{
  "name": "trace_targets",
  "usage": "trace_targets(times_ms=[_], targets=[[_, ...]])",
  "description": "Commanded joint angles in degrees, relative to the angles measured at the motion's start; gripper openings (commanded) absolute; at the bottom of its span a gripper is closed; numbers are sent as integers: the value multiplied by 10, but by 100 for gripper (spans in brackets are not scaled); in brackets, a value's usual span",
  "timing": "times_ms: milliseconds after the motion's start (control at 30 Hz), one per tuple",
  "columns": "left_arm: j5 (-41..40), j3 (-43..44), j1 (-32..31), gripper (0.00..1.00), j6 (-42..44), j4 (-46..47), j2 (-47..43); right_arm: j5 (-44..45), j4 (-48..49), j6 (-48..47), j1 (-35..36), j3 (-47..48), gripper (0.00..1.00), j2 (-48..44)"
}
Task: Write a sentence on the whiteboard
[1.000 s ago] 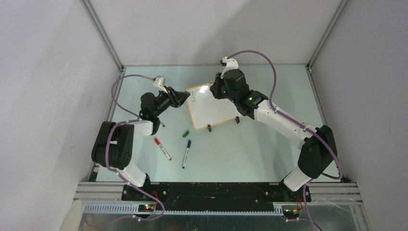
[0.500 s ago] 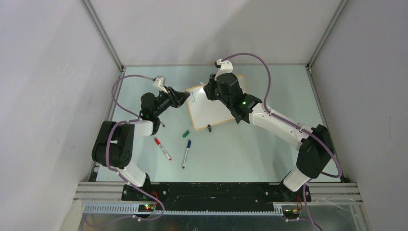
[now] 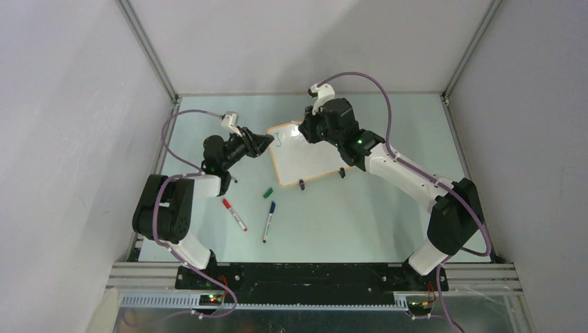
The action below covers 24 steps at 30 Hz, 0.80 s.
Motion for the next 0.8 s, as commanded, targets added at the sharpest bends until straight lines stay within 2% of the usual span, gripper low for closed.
trace_targets(times_ms=[0,200,400,567,767], targets=[[-6,-7,0,35,24,19,-15,-22,-6,-27,-8,20,0,9],[6,3,0,35,31,24,-5,-22,-11,-29,-5,20,0,23],[-16,-13,0,36,78,-11,-32,-13,-12,-30,3,14,0,25],[3,-16,-1,36,47,34,-9,-10,-8,-21,9,3,0,13],[7,-30,-1,36,30,54,-22,26,9,-16,12,-24,0,-11]])
